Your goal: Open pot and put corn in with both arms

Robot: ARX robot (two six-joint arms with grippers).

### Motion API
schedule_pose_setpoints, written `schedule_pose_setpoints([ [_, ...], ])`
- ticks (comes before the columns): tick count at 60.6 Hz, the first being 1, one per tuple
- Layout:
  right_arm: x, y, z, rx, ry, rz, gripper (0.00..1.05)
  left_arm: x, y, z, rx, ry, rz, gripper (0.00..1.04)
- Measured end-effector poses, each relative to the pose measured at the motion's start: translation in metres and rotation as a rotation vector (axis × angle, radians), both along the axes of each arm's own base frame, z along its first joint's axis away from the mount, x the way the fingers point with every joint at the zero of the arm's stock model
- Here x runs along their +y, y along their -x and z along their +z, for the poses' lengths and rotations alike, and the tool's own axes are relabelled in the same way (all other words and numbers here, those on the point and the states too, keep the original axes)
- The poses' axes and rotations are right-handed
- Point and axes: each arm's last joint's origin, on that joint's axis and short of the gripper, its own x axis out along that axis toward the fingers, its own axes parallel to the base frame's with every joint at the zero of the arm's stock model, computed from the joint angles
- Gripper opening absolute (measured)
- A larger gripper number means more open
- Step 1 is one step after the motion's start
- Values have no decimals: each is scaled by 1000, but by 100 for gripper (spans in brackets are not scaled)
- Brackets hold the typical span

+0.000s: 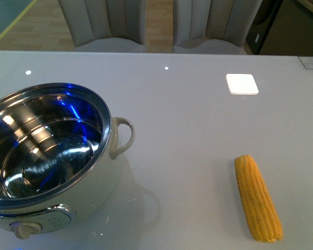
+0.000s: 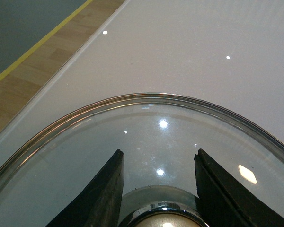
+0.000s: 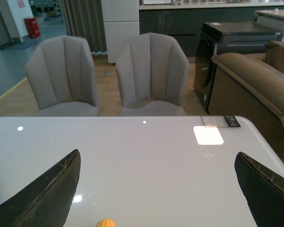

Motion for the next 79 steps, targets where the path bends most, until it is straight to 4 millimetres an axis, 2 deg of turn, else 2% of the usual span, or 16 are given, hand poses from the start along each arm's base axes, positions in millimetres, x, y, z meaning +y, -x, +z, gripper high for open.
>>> schedule_pose_setpoints([
  [3, 0, 0, 0, 0, 0, 0, 96, 0, 0, 0, 0, 0, 0, 43],
  [25, 0, 0, 0, 0, 0, 0, 96, -2, 2, 2, 10, -21, -20, 99],
  [35, 0, 0, 0, 0, 0, 0, 96, -1, 0, 22, -17, -54, -39, 98],
  [46, 0, 0, 0, 0, 0, 0, 96, 6, -4, 55, -57, -86, -36, 98],
  [59, 0, 0, 0, 0, 0, 0, 96, 10, 7, 101, -83, -85, -32, 98],
  [70, 0, 0, 0, 0, 0, 0, 96, 4, 18, 149, -137, -75, -29, 98],
  [79, 0, 0, 0, 0, 0, 0, 96, -14, 24, 185, -181, -76, -48, 98],
])
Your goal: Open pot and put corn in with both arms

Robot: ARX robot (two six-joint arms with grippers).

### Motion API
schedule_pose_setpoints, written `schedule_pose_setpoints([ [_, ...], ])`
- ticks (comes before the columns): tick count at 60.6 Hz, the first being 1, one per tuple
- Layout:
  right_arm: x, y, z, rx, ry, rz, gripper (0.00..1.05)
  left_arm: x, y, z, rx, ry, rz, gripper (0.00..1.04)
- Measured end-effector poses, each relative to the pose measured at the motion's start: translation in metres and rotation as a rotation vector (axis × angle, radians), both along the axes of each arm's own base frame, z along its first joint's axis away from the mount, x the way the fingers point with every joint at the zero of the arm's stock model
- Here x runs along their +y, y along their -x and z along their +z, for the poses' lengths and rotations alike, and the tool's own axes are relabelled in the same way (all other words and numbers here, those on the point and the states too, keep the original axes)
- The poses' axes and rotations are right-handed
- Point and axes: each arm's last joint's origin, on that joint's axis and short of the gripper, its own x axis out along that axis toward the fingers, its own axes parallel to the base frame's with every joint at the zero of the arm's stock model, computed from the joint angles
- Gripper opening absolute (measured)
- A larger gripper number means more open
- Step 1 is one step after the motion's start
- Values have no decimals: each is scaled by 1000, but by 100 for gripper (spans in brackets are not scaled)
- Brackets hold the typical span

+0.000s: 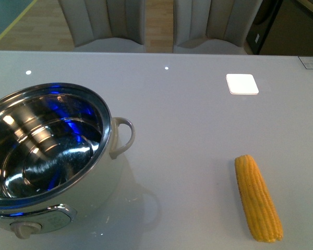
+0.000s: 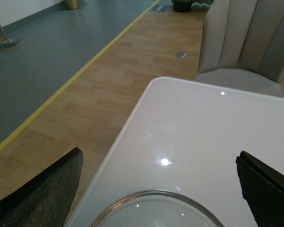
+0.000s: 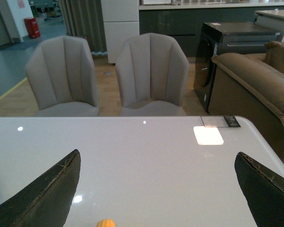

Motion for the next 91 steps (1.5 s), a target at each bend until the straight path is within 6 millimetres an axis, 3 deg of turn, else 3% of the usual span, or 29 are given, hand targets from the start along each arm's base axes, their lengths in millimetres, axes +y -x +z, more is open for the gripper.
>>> schedule_pose_setpoints([
  [9, 0, 0, 0, 0, 0, 0, 96, -35, -1, 29, -49, 8, -69, 98],
  [25, 0, 0, 0, 0, 0, 0, 96, -89, 2, 53, -75, 84, -156, 98],
  [40, 0, 0, 0, 0, 0, 0, 96, -99, 3, 65, -115, 92, -182, 97],
  [46, 0, 0, 0, 0, 0, 0, 96, -112, 14, 63, -193, 41, -233, 80],
  [60, 0, 0, 0, 0, 0, 0, 96, -155, 52, 54, -196, 33, -259, 35],
  [71, 0, 0, 0, 0, 0, 0, 96, -173, 74, 43, -180, 36, -252, 3],
  [91, 0, 0, 0, 0, 0, 0, 96, -191, 104, 45, -187, 31, -255, 3],
])
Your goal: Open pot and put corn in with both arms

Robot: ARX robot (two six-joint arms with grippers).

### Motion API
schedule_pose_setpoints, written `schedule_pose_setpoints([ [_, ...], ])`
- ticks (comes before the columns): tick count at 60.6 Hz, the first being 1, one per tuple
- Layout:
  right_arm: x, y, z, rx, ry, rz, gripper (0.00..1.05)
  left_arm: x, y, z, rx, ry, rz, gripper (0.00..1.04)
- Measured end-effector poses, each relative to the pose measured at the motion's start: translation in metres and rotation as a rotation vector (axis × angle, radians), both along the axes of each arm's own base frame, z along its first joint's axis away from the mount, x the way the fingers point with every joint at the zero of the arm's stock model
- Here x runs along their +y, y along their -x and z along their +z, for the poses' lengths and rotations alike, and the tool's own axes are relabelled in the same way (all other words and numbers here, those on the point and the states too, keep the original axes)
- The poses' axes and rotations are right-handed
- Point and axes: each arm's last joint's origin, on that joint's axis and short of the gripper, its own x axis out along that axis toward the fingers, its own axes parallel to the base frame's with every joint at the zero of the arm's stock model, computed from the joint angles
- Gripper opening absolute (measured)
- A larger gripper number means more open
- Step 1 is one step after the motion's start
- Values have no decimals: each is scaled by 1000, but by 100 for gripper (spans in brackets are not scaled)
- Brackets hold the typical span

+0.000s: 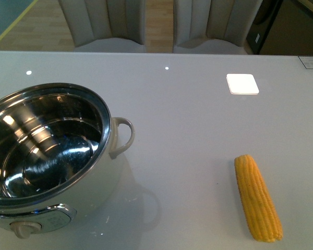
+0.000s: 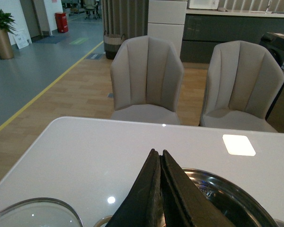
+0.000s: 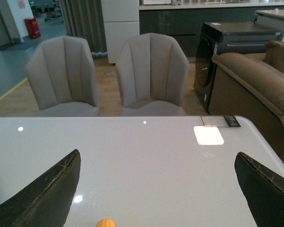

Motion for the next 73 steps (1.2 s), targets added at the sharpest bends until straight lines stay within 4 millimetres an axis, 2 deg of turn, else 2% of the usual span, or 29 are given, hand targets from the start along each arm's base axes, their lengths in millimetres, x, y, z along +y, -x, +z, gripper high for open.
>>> schedule_pose_setpoints([
  [15, 0, 0, 0, 0, 0, 0, 96, -14, 15, 1, -4, -3, -9, 3],
  [48, 0, 0, 0, 0, 0, 0, 96, -15, 38, 8, -28, -5, -2, 3],
  [73, 0, 0, 0, 0, 0, 0, 96, -15, 47, 8, -30, -5, -2, 3],
])
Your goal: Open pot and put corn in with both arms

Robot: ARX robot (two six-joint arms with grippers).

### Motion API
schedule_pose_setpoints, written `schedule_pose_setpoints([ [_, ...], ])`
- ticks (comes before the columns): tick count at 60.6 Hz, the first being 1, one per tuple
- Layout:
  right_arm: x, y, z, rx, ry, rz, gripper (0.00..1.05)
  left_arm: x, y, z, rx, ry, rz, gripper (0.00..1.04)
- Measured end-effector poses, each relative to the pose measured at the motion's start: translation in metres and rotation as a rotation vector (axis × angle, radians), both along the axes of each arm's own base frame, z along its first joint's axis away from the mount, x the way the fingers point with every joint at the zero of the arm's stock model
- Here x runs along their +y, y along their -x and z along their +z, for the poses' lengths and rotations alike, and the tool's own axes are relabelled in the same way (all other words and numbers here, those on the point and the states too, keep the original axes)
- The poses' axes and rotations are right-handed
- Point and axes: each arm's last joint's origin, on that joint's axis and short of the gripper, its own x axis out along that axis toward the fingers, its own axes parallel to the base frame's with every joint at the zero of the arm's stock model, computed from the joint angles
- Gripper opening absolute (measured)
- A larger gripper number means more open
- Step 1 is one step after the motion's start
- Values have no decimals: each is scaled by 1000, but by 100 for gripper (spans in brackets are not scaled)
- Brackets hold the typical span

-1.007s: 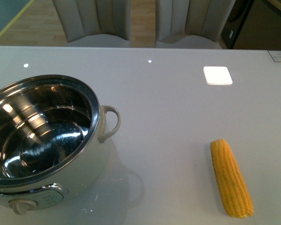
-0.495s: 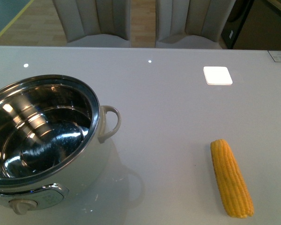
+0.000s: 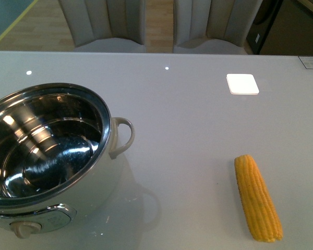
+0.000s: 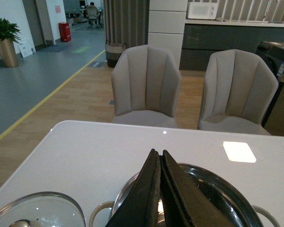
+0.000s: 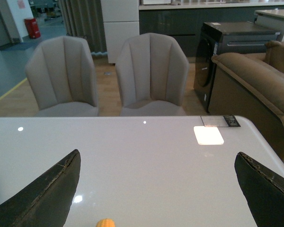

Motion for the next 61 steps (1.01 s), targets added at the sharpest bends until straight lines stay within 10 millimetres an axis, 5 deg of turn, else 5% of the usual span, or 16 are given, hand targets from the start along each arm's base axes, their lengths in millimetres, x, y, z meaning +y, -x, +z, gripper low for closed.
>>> schedule_pose_setpoints([
  [31, 0, 0, 0, 0, 0, 0, 96, 0, 14, -3, 6, 0, 0, 3],
  [61, 0, 0, -1, 21, -10, -16, 96, 0, 14, -3, 6, 0, 0, 92],
])
